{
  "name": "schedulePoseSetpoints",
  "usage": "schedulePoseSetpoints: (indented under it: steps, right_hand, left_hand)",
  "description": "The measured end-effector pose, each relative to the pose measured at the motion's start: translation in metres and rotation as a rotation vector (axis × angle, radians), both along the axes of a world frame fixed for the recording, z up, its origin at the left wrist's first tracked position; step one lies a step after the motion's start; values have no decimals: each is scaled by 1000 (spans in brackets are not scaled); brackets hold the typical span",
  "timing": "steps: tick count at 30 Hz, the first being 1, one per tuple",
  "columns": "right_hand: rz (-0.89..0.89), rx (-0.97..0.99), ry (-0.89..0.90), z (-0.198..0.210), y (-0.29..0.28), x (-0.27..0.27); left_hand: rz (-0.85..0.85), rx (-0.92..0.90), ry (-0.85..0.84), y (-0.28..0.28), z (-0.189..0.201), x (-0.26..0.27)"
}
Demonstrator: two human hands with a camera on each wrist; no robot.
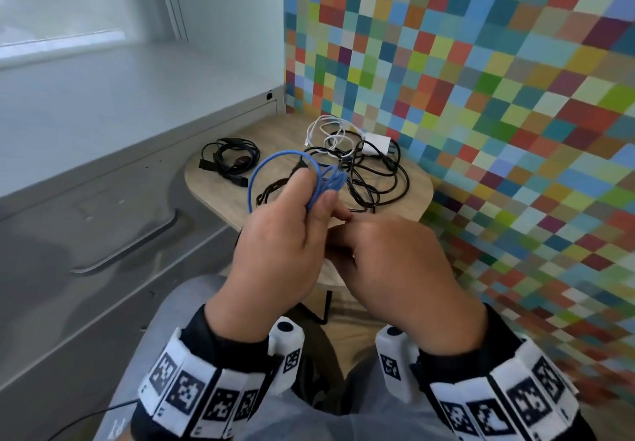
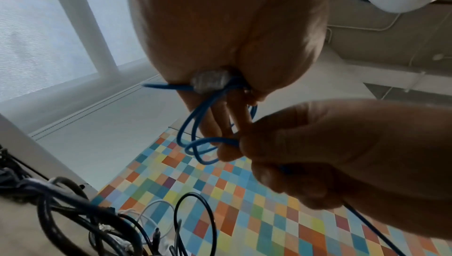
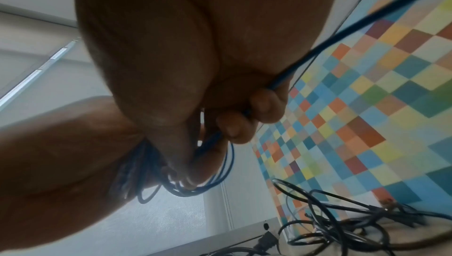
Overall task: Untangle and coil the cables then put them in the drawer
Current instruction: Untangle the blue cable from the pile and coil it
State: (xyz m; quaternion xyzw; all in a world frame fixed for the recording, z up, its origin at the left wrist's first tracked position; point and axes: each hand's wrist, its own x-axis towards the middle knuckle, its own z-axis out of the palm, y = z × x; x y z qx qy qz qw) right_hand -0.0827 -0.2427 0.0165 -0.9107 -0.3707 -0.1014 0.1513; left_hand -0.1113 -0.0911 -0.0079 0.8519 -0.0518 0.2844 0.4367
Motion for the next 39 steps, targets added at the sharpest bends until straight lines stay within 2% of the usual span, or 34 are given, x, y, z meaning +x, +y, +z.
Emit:
schedulePoseSetpoints:
  steps: [3,8,11,15,18,20,22,30,31,35,39]
  right_hand:
    - [-29,144,-79,6,1,-1]
    - [8,273,51,20,-8,-1]
    - [21,338,138,23,-19,5]
    - [42,157,240,21,-28,13]
    - [115,109,431,18,-27,18]
    - [160,208,551,15,-26,20]
    - [180,299,611,15,-23,22]
    - [232,487,584,0,-1,32]
    - [245,512,608,-1,2,32]
    - [286,609,635,4,11,33]
    - [263,664,509,11,15,41]
  left_hand:
    - [-13,90,15,0,-3,1]
    - [-173,-171,143,-2,1,1]
    - [-315,-323,301,2,0,3]
    - [-423,-386,502,5,1,-5]
    - [-407,-601,592,14,6,-13]
    - [-432,-722,581,23,9,-16]
    - [-422,-717,537,30,10,-17]
    - [-334,-657,396,31,-3,-22]
    - [-350,-702,393,32,-4,-24]
    - [-424,-1087,377,40,-2,-34]
    - [-439,-1216,374,51,4,-43]
